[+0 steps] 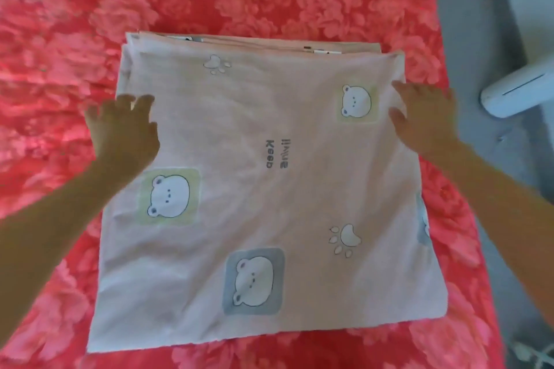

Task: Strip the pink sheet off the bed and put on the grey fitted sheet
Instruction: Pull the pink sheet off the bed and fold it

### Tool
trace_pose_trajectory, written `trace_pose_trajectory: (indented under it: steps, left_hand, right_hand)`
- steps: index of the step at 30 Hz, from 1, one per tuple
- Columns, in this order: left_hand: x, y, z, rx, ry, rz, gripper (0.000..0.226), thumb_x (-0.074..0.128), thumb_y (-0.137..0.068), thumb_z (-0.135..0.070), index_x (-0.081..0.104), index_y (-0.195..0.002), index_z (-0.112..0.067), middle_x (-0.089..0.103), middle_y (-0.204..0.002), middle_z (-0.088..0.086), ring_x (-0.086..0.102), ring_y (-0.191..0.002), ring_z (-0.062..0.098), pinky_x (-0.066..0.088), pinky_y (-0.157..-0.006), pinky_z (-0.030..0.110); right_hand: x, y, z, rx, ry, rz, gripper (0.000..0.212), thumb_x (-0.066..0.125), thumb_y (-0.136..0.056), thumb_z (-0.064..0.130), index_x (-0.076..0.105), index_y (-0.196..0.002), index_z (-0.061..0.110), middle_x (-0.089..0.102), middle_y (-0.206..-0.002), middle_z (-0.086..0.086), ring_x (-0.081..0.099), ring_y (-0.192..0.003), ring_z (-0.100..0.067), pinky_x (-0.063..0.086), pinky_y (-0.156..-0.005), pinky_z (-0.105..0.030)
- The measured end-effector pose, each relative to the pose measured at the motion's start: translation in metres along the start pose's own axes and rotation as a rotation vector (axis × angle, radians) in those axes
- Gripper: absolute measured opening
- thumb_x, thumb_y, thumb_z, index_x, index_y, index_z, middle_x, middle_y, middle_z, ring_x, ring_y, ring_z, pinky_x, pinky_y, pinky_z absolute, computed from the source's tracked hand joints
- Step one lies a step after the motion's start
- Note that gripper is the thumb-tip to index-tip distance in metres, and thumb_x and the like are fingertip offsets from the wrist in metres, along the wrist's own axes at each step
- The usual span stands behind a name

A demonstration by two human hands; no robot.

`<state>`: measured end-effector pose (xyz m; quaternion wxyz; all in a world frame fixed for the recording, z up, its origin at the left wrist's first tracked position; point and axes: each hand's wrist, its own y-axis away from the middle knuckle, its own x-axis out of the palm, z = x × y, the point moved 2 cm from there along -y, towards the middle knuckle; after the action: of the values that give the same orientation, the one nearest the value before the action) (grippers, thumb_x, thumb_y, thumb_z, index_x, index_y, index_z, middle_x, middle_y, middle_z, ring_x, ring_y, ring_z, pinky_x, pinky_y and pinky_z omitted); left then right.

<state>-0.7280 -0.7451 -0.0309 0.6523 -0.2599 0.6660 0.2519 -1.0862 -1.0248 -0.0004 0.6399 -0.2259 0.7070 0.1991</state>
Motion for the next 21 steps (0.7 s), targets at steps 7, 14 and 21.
trace_pose_trajectory:
  steps: [7,14,21]
  left_hand:
    - [0.101,0.215,0.044,-0.341,0.154,0.428,0.061,0.038,-0.096,-0.046,0.020,-0.150,-0.026,0.015,-0.158,0.009,0.016,-0.141,0.038,0.022,-0.107,0.062]
    - [0.091,0.272,0.061,-0.805,0.310,0.373,0.079,0.050,-0.079,-0.057,0.037,-0.134,-0.001,0.045,-0.123,0.038,0.044,-0.113,0.053,0.037,-0.095,0.060]
    - [0.053,0.265,0.061,-0.790,0.573,0.458,0.041,0.052,-0.097,-0.023,0.054,-0.113,0.014,0.056,-0.108,0.037,0.052,-0.086,0.039,0.044,-0.071,0.034]
  right_hand:
    - [0.109,0.237,-0.030,0.353,-0.175,0.449,0.055,0.023,-0.095,0.050,0.016,-0.149,0.038,0.030,-0.151,-0.018,0.037,-0.132,-0.038,0.040,-0.097,-0.057]
    - [0.090,0.295,-0.032,0.822,-0.709,0.288,0.072,0.052,-0.088,0.047,0.029,-0.147,0.014,0.051,-0.137,-0.015,0.052,-0.119,-0.036,0.044,-0.094,-0.045]
    - [0.061,0.292,-0.057,0.929,-0.948,0.399,0.035,0.070,-0.083,0.034,0.059,-0.081,0.001,0.058,-0.075,-0.010,0.051,-0.072,-0.025,0.040,-0.061,-0.033]
